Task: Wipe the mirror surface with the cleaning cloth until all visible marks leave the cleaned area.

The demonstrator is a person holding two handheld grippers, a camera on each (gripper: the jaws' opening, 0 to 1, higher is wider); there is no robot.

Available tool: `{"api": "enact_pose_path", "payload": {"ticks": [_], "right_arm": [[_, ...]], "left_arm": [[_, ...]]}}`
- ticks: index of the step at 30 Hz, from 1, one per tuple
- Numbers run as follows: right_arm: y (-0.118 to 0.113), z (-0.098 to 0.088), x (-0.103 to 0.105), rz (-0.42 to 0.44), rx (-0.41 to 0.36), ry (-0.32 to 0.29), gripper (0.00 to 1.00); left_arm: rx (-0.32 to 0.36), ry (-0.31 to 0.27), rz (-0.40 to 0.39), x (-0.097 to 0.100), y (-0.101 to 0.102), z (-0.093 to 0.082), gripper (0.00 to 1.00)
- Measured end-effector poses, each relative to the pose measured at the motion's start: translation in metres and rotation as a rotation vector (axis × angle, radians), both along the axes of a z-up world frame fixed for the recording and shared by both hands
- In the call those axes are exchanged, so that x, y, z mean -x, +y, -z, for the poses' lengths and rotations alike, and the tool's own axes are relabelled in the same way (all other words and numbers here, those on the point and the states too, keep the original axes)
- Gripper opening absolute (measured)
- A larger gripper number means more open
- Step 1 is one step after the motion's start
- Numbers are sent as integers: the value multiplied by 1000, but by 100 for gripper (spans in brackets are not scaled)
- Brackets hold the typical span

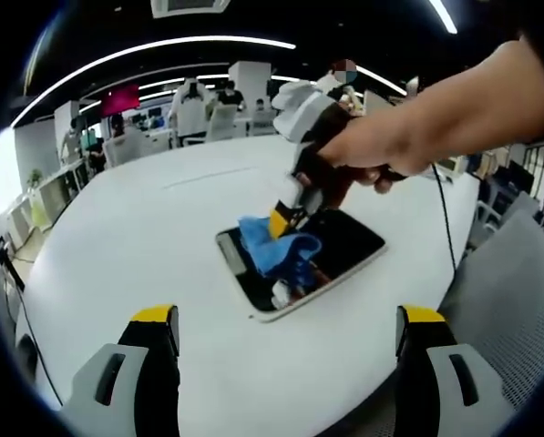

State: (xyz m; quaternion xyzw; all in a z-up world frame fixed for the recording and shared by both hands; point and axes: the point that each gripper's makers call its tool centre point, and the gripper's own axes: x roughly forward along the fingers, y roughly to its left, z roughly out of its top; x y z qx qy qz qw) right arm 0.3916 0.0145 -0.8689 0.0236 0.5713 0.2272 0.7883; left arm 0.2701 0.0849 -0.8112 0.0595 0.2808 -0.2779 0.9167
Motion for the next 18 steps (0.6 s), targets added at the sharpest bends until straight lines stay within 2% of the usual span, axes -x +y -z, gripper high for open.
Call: {"api": "enact_pose_path", "payload": {"ticks": [13, 18], "right_arm": [[4, 4, 20, -7, 8, 8, 0], [5, 5, 27, -6, 7, 14, 0]], "left_arm": [[-8, -3, -15, -1, 5, 0, 99], [-20, -5, 9, 1, 1, 0, 99]]}}
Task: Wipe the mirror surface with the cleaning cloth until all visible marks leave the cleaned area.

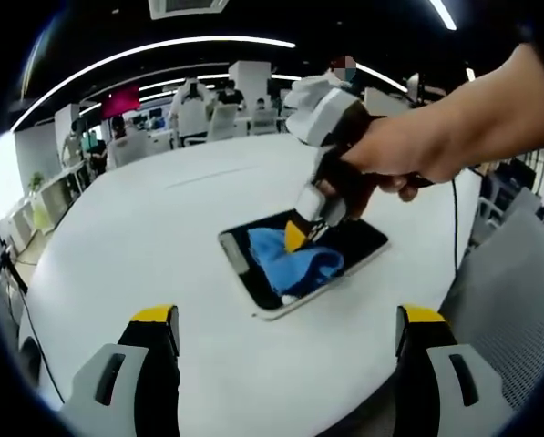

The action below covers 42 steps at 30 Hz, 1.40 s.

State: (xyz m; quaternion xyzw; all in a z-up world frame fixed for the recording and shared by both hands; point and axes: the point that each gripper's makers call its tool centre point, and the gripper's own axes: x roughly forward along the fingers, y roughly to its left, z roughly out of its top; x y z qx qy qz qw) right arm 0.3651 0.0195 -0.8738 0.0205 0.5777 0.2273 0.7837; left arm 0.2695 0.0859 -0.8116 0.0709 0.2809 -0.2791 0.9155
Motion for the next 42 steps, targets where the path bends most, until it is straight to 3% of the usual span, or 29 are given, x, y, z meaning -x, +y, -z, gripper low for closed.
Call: {"api": "enact_pose_path", "payload": {"ticks": [6, 10, 21, 28, 42], "right_arm": [[2, -3, 14, -11, -7, 5, 0], [3, -2, 13, -31, 7, -5, 0], [2, -3, 15, -12, -5, 7, 0], [3, -4, 22, -43, 19, 7, 0], [1, -3, 21, -38, -13, 14, 0]], "left_arm": [[-5, 8, -16, -1, 6, 3, 99], [-27, -5, 16, 1, 1, 2, 99], [-28, 1, 1, 0, 4, 3, 99], [-23, 4, 0, 0, 3, 3, 99], [-24, 3, -21, -2, 6, 3, 99]]}}
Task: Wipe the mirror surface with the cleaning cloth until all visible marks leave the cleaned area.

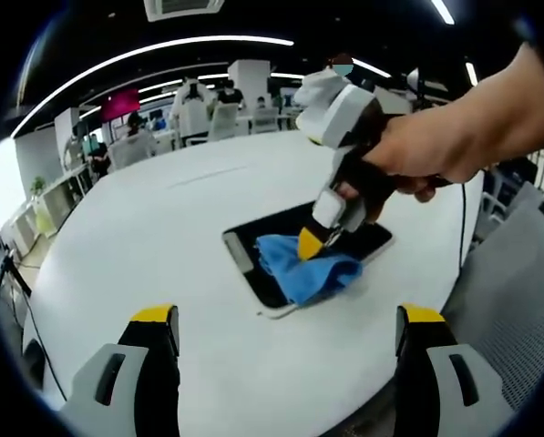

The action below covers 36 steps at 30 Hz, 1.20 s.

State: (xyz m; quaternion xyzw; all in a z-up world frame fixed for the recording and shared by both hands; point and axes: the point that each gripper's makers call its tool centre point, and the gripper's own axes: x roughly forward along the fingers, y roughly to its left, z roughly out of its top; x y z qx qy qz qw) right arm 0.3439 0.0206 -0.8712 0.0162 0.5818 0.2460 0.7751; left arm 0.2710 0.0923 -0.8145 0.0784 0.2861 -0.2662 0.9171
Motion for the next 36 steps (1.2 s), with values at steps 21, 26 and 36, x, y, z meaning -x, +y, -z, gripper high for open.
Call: {"api": "enact_pose_path", "payload": {"ticks": [21, 26, 36], "right_arm": [[1, -1, 7, -13, -9, -2, 0], [0, 2, 3, -21, -11, 1, 0], [-6, 2, 4, -16, -16, 5, 0]], "left_arm": [[-2, -8, -9, -1, 1, -1, 99], [-1, -9, -8, -1, 0, -1, 99], [-1, -6, -5, -1, 0, 0, 99]]}}
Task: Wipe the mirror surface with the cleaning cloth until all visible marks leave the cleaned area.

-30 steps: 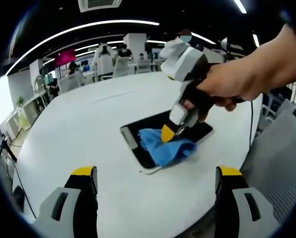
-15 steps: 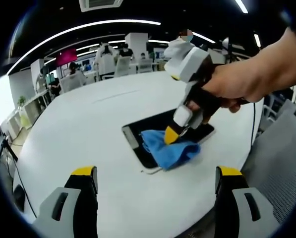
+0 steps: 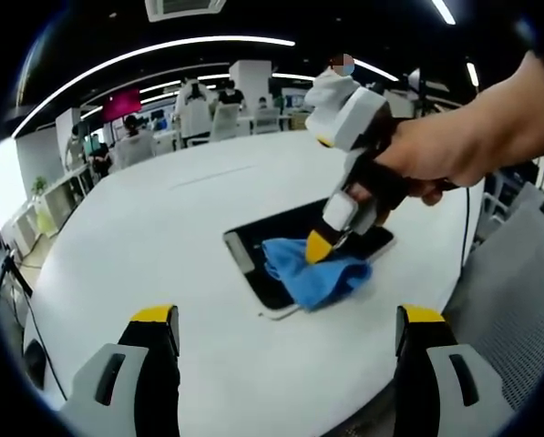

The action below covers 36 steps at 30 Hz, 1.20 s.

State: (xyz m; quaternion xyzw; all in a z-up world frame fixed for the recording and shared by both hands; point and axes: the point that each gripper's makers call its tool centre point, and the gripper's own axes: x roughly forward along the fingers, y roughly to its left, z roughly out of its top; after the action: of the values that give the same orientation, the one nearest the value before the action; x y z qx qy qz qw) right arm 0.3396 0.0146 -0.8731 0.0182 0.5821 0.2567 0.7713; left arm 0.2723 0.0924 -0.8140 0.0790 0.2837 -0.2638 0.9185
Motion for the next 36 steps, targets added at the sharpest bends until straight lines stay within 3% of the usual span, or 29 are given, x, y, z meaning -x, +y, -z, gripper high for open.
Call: {"api": "enact_pose_path", "payload": {"ticks": [27, 36], "right_arm": [[-39, -1, 1, 27, 25, 19, 0], [-41, 0, 0, 27, 28, 27, 0]], "left_arm": [[-4, -4, -2, -1, 1, 0, 99], [-2, 2, 0, 0, 0, 0, 99]]}}
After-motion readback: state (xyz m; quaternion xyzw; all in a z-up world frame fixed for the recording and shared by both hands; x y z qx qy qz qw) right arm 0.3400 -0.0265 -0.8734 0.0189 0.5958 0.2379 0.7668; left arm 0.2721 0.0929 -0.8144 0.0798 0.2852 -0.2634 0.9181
